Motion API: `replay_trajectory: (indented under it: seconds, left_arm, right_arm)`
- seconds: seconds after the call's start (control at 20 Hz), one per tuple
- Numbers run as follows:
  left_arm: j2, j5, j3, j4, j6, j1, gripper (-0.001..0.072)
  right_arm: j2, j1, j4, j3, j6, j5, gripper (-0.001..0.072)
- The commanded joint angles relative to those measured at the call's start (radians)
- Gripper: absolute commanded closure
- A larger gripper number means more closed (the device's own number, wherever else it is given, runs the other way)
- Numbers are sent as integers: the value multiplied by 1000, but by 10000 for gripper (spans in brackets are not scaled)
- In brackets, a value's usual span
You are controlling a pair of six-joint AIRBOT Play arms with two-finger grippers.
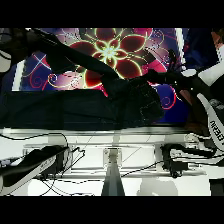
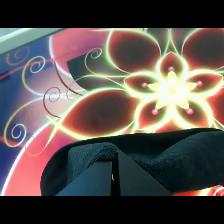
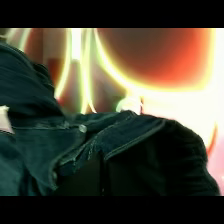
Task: Fold the clothes and pants, and hang the long-sleeved shirts on hangers.
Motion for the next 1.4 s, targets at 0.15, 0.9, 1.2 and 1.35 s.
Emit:
replay_trajectory:
  seconds: [0.15,0.9,1.2,1.35]
  left_arm:
    - [7,-5,0,187,-14,6,692]
    - [-179,-413,-1,241,-21,475,692]
    - [-354,-186,0,36,-18,472,692]
    - [-409,-11,0,-43,-18,472,692]
  right_arm:
    - [32,-17,-112,175,-8,0,685]
    - [293,-192,-523,198,190,6,686]
    - [292,-192,-546,198,190,40,685]
    - [277,-191,-544,183,190,-1,686]
